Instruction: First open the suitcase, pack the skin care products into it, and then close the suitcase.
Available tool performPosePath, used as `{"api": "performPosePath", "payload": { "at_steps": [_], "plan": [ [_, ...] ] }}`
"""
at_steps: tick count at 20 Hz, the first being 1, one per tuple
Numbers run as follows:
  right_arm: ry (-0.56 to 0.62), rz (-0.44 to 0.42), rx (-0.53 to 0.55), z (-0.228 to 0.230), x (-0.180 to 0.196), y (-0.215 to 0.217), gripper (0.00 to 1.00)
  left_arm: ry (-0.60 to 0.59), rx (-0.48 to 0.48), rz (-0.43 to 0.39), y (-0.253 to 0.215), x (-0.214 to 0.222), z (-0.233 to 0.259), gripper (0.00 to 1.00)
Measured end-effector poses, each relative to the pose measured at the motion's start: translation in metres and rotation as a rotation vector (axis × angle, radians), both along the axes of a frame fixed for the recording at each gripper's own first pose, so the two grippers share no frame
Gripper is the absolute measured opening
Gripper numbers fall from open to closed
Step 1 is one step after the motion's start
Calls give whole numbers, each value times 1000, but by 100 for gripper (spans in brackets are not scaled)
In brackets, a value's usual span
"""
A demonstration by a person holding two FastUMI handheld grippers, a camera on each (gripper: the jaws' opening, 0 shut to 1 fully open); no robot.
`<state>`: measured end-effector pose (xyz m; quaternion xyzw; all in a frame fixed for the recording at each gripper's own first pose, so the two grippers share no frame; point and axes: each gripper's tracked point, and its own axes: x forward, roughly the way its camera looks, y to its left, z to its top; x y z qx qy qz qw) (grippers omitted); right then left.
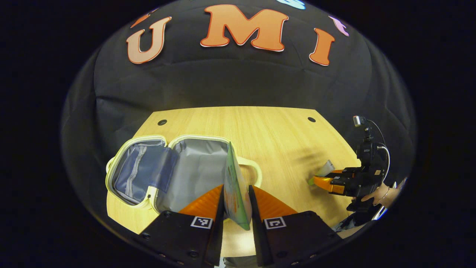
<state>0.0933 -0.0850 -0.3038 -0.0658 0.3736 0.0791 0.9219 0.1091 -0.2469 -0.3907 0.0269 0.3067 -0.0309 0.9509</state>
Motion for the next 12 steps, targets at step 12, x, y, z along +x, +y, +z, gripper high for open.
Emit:
{"api": "performPosePath", "payload": {
  "at_steps": [12],
  "plan": [
    [-43,20,3,98,-24,63,30,104,51,-92,60,12,30,36]
  ]
}}
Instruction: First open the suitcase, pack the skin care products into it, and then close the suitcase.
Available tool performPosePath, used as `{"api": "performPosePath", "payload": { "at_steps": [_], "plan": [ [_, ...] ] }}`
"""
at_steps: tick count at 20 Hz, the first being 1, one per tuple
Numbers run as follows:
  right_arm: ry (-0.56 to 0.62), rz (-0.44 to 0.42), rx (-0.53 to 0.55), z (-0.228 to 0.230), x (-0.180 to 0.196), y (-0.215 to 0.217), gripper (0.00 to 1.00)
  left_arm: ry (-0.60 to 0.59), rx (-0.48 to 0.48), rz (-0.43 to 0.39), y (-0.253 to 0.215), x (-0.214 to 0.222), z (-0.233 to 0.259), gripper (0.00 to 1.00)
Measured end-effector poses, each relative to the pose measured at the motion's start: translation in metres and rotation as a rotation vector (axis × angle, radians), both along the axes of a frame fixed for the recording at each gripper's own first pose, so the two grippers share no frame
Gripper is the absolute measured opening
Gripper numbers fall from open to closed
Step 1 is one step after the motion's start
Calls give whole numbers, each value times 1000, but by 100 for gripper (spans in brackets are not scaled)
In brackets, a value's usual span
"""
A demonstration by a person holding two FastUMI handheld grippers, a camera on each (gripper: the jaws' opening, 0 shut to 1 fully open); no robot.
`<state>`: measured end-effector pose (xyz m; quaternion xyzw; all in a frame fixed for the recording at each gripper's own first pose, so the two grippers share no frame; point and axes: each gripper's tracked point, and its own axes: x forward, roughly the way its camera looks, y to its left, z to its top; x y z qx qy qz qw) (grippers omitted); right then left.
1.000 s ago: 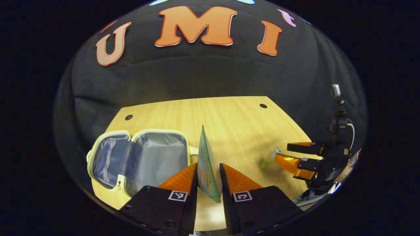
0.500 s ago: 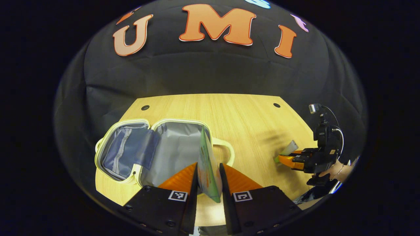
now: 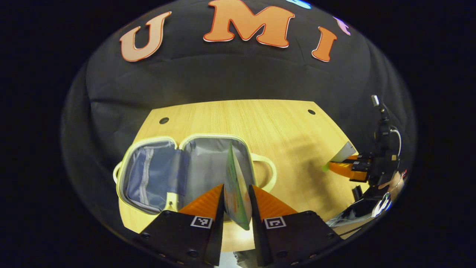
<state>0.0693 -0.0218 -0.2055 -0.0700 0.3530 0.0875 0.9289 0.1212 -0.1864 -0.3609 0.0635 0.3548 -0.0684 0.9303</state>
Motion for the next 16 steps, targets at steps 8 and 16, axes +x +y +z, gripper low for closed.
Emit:
{"api": "performPosePath", "payload": {
  "at_steps": [8,16],
  "plan": [
    [50,-28,191,25,-18,105,30,307,-30,-89,51,23,-59,36],
    [69,-171,172,14,-36,125,30,387,6,-132,90,54,-112,80]
  ]
}}
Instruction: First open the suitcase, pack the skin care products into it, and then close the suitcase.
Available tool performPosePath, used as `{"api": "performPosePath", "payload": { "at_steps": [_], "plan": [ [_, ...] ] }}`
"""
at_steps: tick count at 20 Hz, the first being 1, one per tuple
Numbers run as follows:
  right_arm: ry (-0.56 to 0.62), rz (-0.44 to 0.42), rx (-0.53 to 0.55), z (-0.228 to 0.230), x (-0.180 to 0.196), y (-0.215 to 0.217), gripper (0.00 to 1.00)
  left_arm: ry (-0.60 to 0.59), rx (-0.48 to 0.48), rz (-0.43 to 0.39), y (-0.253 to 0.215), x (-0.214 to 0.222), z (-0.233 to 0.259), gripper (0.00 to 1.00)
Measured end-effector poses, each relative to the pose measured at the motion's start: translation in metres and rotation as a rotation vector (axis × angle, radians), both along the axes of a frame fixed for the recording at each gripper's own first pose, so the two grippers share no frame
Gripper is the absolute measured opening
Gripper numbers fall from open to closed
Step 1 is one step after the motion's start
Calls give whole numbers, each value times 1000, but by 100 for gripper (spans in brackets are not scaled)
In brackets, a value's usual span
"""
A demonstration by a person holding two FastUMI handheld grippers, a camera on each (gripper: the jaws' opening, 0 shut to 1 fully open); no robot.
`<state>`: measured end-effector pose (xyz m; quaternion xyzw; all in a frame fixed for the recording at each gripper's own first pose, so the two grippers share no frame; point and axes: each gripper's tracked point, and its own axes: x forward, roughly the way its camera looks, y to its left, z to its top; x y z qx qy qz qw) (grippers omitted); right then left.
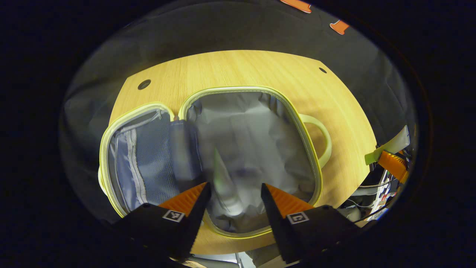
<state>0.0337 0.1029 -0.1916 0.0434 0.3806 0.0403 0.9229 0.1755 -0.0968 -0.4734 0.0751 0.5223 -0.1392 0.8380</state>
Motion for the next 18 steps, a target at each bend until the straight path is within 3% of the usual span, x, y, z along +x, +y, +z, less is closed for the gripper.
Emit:
{"api": "performPosePath", "payload": {
  "at_steps": [2,6,9,14,18],
  "plan": [
    [2,-17,3,1,-1,8,30,-38,11,-34,3,6,9,97],
    [-7,-6,-5,8,2,28,30,-96,18,-62,15,4,27,97],
    [-15,37,-25,14,10,53,30,-136,4,-39,36,-2,36,98],
    [21,123,-11,8,28,105,30,-178,28,90,105,-18,42,98],
    [114,179,-20,-26,37,136,30,-164,22,218,163,-45,40,99]
  ]
}}
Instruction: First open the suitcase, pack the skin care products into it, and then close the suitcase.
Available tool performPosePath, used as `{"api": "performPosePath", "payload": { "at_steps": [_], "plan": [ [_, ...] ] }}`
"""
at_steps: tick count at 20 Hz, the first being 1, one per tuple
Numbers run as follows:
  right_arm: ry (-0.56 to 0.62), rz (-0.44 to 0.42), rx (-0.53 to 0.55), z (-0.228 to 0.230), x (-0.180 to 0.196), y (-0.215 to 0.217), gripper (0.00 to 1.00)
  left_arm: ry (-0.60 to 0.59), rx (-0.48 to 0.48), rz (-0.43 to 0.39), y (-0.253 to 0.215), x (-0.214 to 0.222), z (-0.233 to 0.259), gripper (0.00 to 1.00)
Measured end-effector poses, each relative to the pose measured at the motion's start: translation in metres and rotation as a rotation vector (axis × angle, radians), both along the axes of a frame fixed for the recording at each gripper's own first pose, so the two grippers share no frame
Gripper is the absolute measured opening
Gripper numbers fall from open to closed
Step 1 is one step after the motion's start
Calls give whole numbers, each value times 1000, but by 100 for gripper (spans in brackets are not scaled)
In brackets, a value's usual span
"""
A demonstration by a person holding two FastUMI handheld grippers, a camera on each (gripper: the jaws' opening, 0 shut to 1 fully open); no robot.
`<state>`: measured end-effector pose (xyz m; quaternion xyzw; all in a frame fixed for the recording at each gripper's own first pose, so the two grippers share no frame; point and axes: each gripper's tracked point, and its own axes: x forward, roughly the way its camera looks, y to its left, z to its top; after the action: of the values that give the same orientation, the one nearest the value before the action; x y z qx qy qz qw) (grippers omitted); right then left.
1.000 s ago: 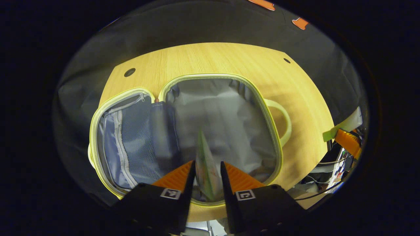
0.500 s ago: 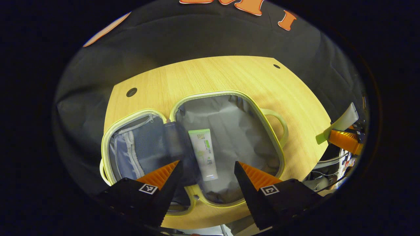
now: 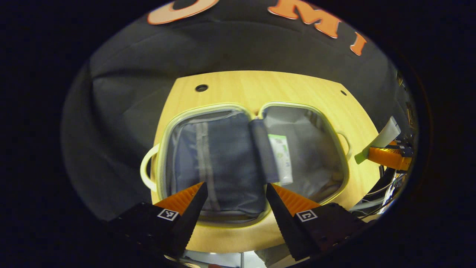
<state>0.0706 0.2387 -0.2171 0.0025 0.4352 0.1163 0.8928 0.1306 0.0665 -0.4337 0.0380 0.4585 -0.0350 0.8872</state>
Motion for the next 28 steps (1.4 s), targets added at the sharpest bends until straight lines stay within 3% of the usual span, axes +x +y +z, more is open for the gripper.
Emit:
{"api": "performPosePath", "payload": {
  "at_steps": [4,6,7,8,11,12,14,15,17,20,22,28],
  "plan": [
    [123,6,-9,-40,5,10,31,7,2,115,59,-24,-8,98],
    [147,-2,-36,-54,10,7,24,15,17,160,76,-32,-16,98],
    [159,-8,-43,-58,12,7,36,20,24,178,84,-36,-19,98],
    [166,-16,-49,-61,14,4,24,24,28,194,90,-39,-21,98],
    [165,-30,-32,-59,23,5,38,31,26,220,102,-44,-22,99],
    [155,-37,-25,-57,28,5,51,32,18,224,102,-44,-23,99],
    [141,-46,-16,-52,32,5,67,34,-4,230,101,-43,-25,99],
    [137,-47,-15,-50,34,4,81,36,-12,233,101,-41,-27,99],
    [124,-43,-14,-49,33,4,90,32,-10,243,109,-41,-29,99],
    [107,-35,-11,-44,32,4,100,13,4,284,136,-35,-30,98],
    [100,-41,-19,-41,33,1,96,-6,-8,334,158,-31,-30,98],
    [81,-62,-28,-29,34,-6,96,-96,-219,459,207,-2,-26,98]
  ]
}}
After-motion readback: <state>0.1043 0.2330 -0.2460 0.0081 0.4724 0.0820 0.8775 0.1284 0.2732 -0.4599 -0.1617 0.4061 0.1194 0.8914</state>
